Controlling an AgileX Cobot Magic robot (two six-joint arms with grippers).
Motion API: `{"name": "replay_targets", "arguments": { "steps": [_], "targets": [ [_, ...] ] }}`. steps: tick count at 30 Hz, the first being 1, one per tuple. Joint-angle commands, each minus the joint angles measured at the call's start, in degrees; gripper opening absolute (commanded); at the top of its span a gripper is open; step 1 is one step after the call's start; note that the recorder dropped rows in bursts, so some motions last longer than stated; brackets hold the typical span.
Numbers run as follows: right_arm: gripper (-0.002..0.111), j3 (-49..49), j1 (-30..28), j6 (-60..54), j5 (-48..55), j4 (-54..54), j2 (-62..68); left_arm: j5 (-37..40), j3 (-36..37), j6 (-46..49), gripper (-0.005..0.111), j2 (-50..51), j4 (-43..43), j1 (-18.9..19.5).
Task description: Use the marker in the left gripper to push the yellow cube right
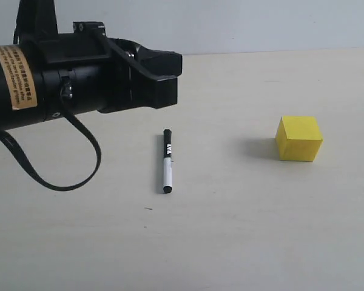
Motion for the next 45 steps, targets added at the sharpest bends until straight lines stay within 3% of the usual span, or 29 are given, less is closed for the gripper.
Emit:
{"name": "replay_targets", "arguments": {
  "steps": [1, 6, 7, 10, 11, 13, 19, 25, 30, 35, 45],
  "targets": [
    [0.000, 0.3, -0.3, -0.5, -0.2, -0.3, -0.4, -1.1, 0.9, -0.4, 0.000, -0.9, 0.2, -0.2],
    [0.000, 0.3, -0.3, -0.5, -0.2, -0.3, -0.4, 1.3, 1.0, -1.2, 0.000, -1.6, 1.8, -0.5],
    [0.000, 0.3, -0.3, -0.5, -0.2, -0.3, -0.4, 5.8, 1.0, -3.8, 0.000, -2.1, 1.8, -1.0],
    [0.000, 0.3, -0.3, -0.5, -0.2, -0.3, -0.4, 34.6, 1.4, -12.6, 0.000, -5.3, -0.5, -3.0],
    [0.000, 0.3, -0.3, -0.5, -0.2, -0.3, -0.4, 38.3, 2.6, -12.1, 0.000, -7.4, -1.4, -3.0],
    [0.000, 0.3, -0.3, -0.5, -0.2, -0.3, -0.4, 35.5, 9.8, -10.9, 0.000, -16.8, -2.4, -0.8],
    [0.000, 0.3, -0.3, -0.5, -0.2, -0.3, -0.4, 8.4, 31.6, -10.7, 0.000, -43.1, -1.6, 16.1],
    [0.000, 0.3, -0.3, -0.5, -0.2, -0.3, -0.4, -3.4, 42.8, -11.2, 0.000, -57.6, -1.2, 30.2],
    [0.000, 0.3, -0.3, -0.5, -0.2, -0.3, -0.4, 7.1, 42.8, -11.4, 0.000, -66.7, 3.5, 37.5],
    [0.000, 0.3, -0.3, -0.5, -0.2, -0.3, -0.4, 21.3, 42.8, -11.2, 0.000, -74.0, 4.1, 39.5],
    [0.000, 0.3, -0.3, -0.5, -0.2, -0.3, -0.4, 22.2, 42.8, -11.2, 0.000, -72.2, 4.6, 39.7]
  ]
}}
